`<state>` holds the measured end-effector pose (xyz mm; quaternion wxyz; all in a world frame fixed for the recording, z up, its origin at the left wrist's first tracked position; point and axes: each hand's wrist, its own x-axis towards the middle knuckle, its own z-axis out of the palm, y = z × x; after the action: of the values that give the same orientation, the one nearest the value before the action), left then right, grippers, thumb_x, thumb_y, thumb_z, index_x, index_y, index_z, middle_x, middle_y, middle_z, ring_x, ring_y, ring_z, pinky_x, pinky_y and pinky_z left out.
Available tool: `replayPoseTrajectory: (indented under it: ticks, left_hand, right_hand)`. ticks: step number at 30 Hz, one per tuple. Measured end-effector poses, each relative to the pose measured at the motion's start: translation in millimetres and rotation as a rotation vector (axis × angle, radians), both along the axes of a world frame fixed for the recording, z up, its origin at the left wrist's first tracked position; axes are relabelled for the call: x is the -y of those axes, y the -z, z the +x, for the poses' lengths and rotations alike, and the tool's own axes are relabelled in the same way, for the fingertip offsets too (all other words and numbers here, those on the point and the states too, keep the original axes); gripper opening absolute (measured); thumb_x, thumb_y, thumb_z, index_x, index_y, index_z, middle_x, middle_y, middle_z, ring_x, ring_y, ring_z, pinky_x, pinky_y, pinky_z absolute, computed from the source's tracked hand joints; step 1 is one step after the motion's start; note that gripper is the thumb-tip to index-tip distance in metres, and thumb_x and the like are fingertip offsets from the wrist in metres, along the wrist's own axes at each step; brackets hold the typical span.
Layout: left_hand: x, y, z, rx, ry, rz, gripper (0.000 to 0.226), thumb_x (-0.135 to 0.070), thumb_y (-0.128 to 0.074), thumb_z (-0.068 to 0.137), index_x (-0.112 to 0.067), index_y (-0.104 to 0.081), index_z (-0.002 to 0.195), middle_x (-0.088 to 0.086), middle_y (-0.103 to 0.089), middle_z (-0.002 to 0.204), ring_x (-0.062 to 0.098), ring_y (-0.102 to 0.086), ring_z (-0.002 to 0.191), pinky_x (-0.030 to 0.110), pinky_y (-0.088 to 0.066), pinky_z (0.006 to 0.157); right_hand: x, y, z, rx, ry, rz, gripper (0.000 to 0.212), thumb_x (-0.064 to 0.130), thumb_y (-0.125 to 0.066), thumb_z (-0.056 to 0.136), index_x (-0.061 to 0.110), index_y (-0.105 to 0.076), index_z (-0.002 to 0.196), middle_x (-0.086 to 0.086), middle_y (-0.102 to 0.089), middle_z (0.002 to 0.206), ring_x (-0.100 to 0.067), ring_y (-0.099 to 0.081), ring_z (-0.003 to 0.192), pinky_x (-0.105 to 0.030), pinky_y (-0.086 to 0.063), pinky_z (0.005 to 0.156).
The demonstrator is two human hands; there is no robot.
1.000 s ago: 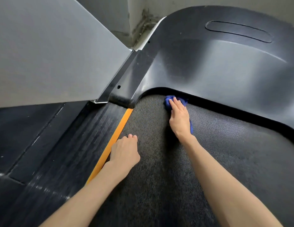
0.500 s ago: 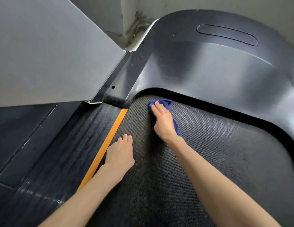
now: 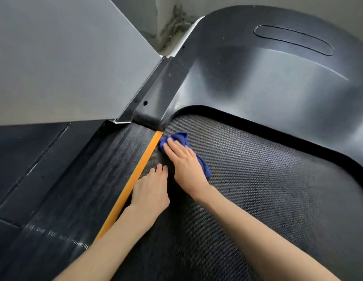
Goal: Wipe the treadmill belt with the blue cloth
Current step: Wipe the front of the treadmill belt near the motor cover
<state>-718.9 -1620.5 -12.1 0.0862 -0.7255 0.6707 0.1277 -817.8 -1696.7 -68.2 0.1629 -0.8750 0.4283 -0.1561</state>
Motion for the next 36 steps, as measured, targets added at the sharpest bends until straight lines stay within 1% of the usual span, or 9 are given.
replayPoseTrajectory:
  ticks: [3,9,15,17,22,24,29,32,36]
  left_hand:
    - [-6,-4,-1,-0.091,-0.028,0.043,0.071,-0.022,-0.049,0.092,-0.016,-0.006,0.149,0.004,-0.007,0.157,0.019,-0.021,0.141,0.031,-0.039,0.100]
    - [-21,-13,6,-0.176,-0.111,0.124,0.047,-0.018,-0.041,0.095,-0.006,-0.033,0.140,0.011,-0.014,0.155,0.024,-0.034,0.134,0.034,-0.044,0.096]
    - [-39,-22,-11,0.064,-0.090,0.148,0.043,-0.018,-0.042,0.093,-0.006,-0.040,0.134,0.011,-0.042,0.139,0.023,-0.051,0.115,0.032,-0.047,0.087]
    - [-39,-22,-11,0.091,-0.074,0.128,0.037,-0.016,-0.043,0.092,-0.007,-0.047,0.128,0.009,-0.051,0.125,0.023,-0.053,0.109,0.031,-0.047,0.085]
    - [-40,-21,-6,0.042,-0.079,0.146,0.054,-0.013,-0.047,0.091,-0.004,-0.031,0.141,0.013,-0.047,0.136,0.023,-0.052,0.112,0.031,-0.047,0.084]
    - [-42,-18,-6,0.058,-0.071,0.142,0.057,-0.012,-0.047,0.090,-0.004,-0.028,0.143,0.012,-0.049,0.134,0.022,-0.053,0.110,0.030,-0.048,0.081]
    - [-40,-19,-12,0.109,-0.084,0.114,0.041,-0.011,-0.041,0.092,-0.008,-0.042,0.132,0.009,-0.053,0.125,0.023,-0.053,0.113,0.031,-0.045,0.087]
    - [-38,-17,-8,0.085,-0.093,0.103,0.037,-0.011,-0.041,0.092,-0.011,-0.046,0.128,0.009,-0.055,0.119,0.024,-0.057,0.106,0.030,-0.045,0.074]
    - [-38,-9,2,-0.011,-0.115,0.110,0.041,-0.007,-0.043,0.090,-0.010,-0.047,0.130,0.008,-0.057,0.119,0.024,-0.056,0.102,0.027,-0.037,0.062]
  right_hand:
    - [9,1,-38,-0.092,-0.113,-0.108,0.060,0.014,-0.032,0.081,0.023,-0.043,0.139,0.002,-0.040,0.147,-0.016,-0.040,0.134,-0.034,-0.023,0.111]
    - [42,0,-64,-0.022,0.564,0.049,0.066,-0.003,-0.039,0.079,0.005,-0.032,0.144,-0.015,-0.026,0.152,-0.028,-0.024,0.141,-0.039,-0.016,0.115]
    - [-59,10,-54,-0.103,-0.238,-0.070,0.066,0.011,-0.034,0.077,0.020,-0.036,0.143,0.002,-0.033,0.151,-0.014,-0.032,0.138,-0.033,-0.021,0.113]
    - [-35,4,-73,-0.184,-0.322,-0.146,0.065,0.014,-0.033,0.080,0.025,-0.033,0.144,0.006,-0.030,0.152,-0.011,-0.030,0.138,-0.031,-0.021,0.114]
    - [29,-7,-85,0.005,0.592,0.076,0.061,0.003,-0.035,0.078,0.007,-0.041,0.138,-0.013,-0.036,0.147,-0.029,-0.033,0.135,-0.040,-0.026,0.110]
    - [7,-12,-53,0.038,0.718,0.035,0.057,0.006,-0.032,0.072,0.004,-0.050,0.126,-0.016,-0.046,0.136,-0.033,-0.044,0.123,-0.048,-0.037,0.100]
    - [-81,5,-11,-0.062,-0.133,-0.021,0.063,0.018,-0.031,0.075,0.017,-0.048,0.135,-0.003,-0.043,0.145,-0.020,-0.042,0.132,-0.033,-0.023,0.110]
    - [-38,2,-48,-0.086,-0.366,-0.053,0.057,0.015,-0.031,0.083,0.018,-0.043,0.139,-0.004,-0.038,0.148,-0.023,-0.038,0.135,-0.036,-0.029,0.110]
    - [13,0,-73,0.010,0.431,-0.027,0.054,0.005,-0.037,0.084,0.011,-0.042,0.137,-0.012,-0.034,0.149,-0.031,-0.037,0.133,-0.044,-0.027,0.111]
